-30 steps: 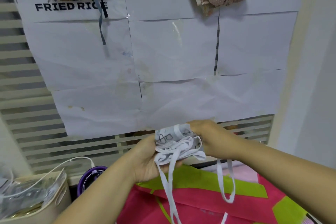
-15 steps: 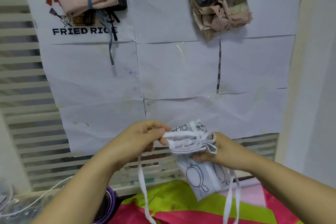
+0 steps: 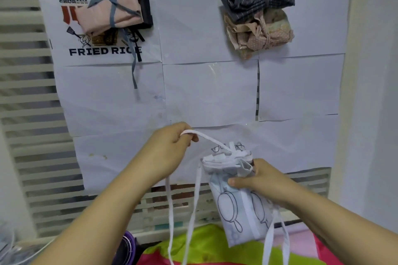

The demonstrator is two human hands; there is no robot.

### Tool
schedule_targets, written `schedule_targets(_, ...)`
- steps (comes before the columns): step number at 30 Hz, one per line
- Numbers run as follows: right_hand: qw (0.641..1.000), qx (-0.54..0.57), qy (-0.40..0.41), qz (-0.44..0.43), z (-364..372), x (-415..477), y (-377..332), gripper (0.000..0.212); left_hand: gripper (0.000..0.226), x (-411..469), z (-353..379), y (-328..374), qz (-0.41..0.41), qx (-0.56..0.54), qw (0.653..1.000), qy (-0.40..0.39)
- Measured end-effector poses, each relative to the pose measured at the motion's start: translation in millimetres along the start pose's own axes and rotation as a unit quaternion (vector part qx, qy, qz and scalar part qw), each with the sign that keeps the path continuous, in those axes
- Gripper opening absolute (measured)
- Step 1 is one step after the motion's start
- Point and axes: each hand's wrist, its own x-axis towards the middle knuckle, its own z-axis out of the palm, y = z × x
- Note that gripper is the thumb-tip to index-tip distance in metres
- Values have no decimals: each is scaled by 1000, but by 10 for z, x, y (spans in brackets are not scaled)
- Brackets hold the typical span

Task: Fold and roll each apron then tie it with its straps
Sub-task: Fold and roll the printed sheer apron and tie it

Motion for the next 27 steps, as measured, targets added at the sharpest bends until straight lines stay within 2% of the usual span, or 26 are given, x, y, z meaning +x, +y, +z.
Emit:
schedule_targets(1,1000,25,11,3,18,7,-7,17,24,-49,35,42,15,-2,1000,-2)
schedule_targets(3,997,64,37,0,50,11,-19,18,14,-205,153,128,37,-36,995,-81)
schedule_targets(5,994,94,60,-4,53,18,-44,19,27,-346,296,170,37,-72,982,-173)
schedule_targets(6,992,104,66,-5,52,20,-64,19,31,-392,352,163,36,-78,977,-195)
schedule_targets(8,993,95,72,-6,46,18,-96,19,27,-395,408,123,36,-57,983,-169)
schedule_targets(12,996,77,29,-22,37,-32,-116,25,23,-228,301,20,30,-24,999,-9)
schedule_targets(14,996,87,8,-27,20,-73,-139,28,22,-135,189,-68,5,-39,999,36)
schedule_targets(17,996,80,-21,-43,-16,-125,-157,35,23,-69,135,-177,-62,-158,985,21)
schedule_targets(18,996,75,-31,-46,-17,-140,-178,37,23,-61,141,-189,-85,-231,969,5)
schedule_targets(21,995,69,-43,-62,-18,-168,-217,41,24,-78,187,-160,-141,-423,892,-74)
schedule_targets(24,995,62,-39,-74,-24,-194,-254,39,25,-121,228,-163,-146,-463,867,-113)
schedule_targets(27,995,65,-30,-76,-55,-201,-253,39,27,-182,243,-197,-114,-430,887,-124)
